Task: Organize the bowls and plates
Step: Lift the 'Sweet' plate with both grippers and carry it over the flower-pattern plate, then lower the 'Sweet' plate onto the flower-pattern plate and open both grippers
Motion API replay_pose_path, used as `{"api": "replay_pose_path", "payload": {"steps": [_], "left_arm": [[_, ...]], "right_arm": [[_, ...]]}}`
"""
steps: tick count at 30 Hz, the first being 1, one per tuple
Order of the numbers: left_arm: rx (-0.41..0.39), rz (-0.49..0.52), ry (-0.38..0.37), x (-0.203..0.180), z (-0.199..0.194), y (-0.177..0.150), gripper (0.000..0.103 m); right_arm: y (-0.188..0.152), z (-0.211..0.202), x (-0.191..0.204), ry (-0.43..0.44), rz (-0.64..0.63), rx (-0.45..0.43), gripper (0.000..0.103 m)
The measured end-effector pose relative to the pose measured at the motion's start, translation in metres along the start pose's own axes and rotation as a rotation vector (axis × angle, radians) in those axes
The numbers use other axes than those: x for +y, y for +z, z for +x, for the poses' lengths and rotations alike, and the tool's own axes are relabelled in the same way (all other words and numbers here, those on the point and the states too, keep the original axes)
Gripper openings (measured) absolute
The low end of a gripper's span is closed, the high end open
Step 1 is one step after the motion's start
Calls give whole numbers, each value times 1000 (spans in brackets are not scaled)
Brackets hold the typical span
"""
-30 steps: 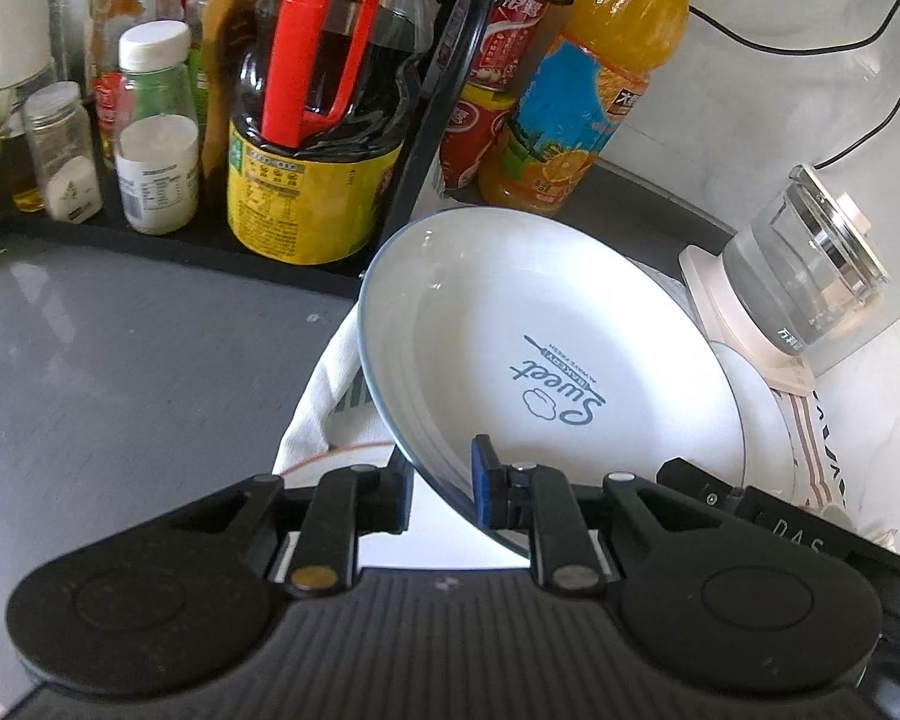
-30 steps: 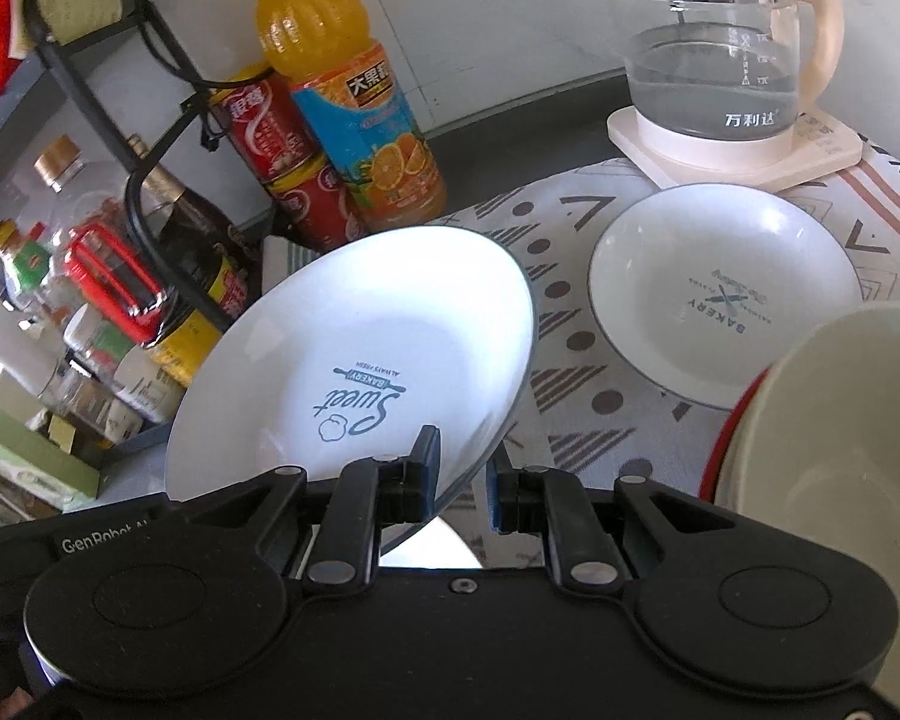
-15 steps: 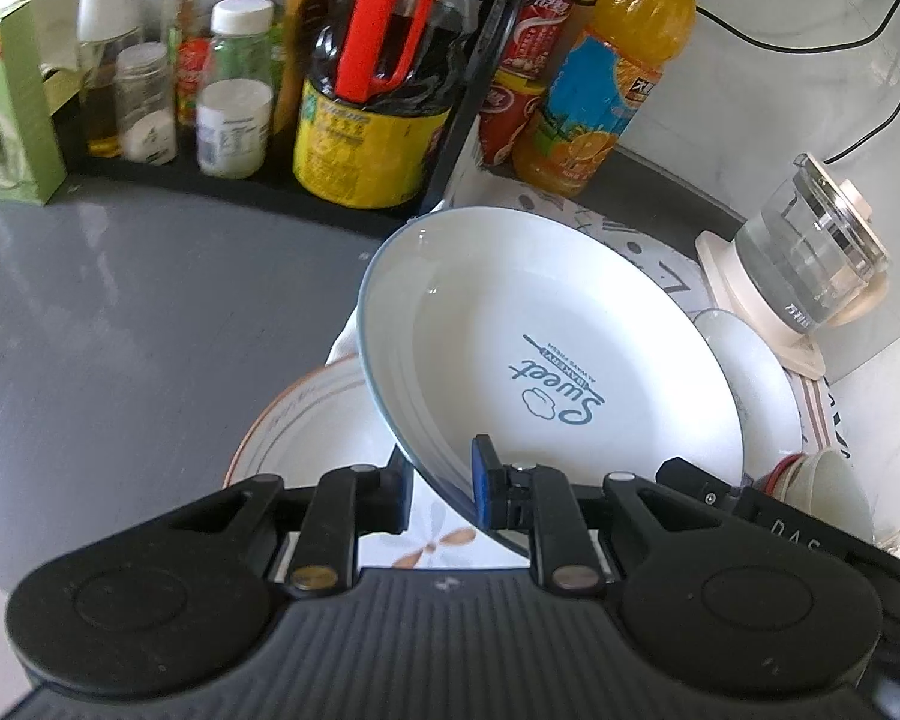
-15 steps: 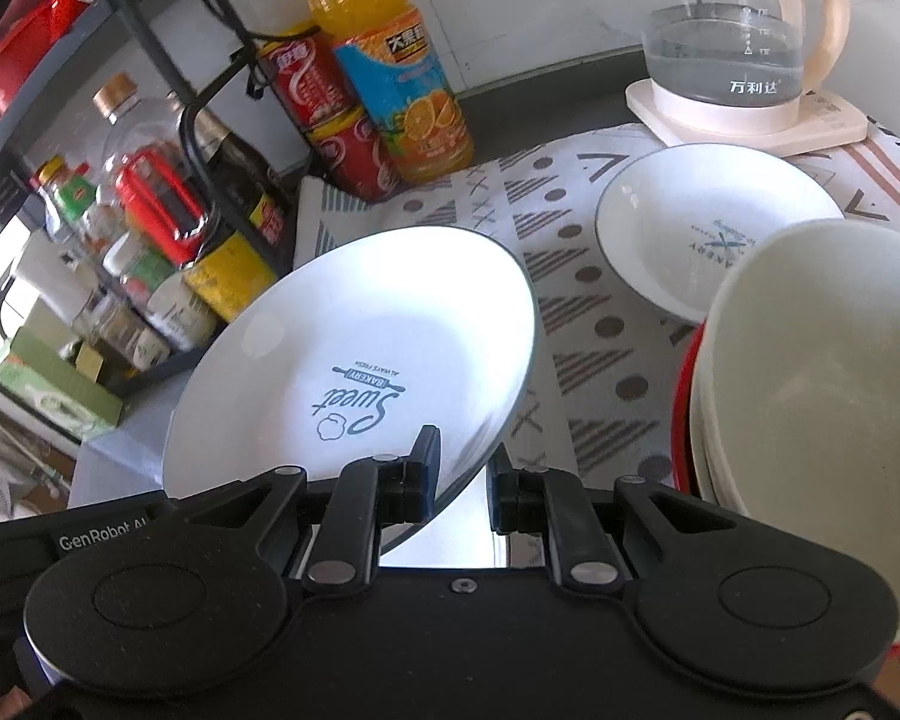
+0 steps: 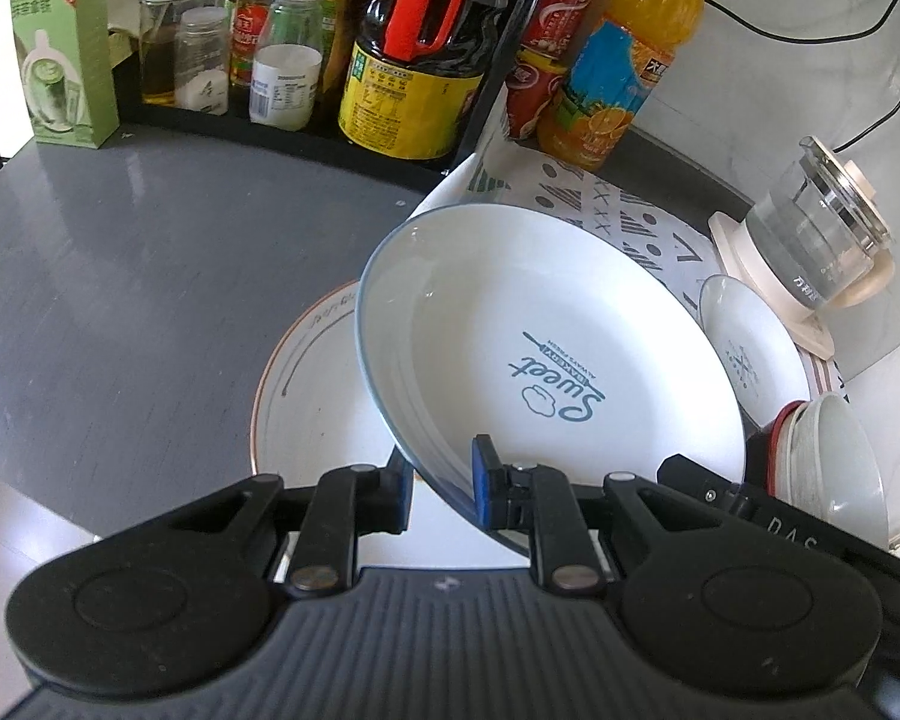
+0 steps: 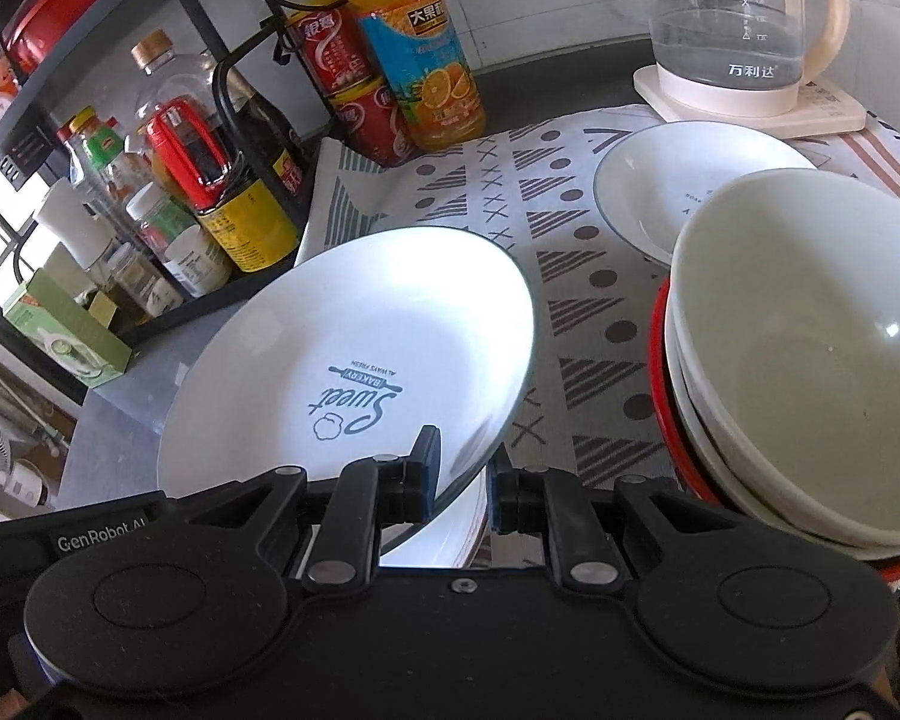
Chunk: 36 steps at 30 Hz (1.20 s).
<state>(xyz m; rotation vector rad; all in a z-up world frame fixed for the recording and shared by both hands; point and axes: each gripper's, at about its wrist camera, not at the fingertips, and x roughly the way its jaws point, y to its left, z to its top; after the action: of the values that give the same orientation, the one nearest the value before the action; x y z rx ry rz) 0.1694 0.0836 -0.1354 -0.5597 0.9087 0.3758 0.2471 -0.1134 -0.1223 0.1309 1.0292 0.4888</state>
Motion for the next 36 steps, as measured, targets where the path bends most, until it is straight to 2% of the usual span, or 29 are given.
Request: {"api": "replay_pose_path", "payload": {"steps": [13,36], "left_arm": [[16,-16,19,5,-5,-17,18],[88,-45,41,17,0,-21,21]], "right_arm": [[-7,-3,-3,-2,-19,16,15],[-16,5,5,-8,-55,57,15]]}}
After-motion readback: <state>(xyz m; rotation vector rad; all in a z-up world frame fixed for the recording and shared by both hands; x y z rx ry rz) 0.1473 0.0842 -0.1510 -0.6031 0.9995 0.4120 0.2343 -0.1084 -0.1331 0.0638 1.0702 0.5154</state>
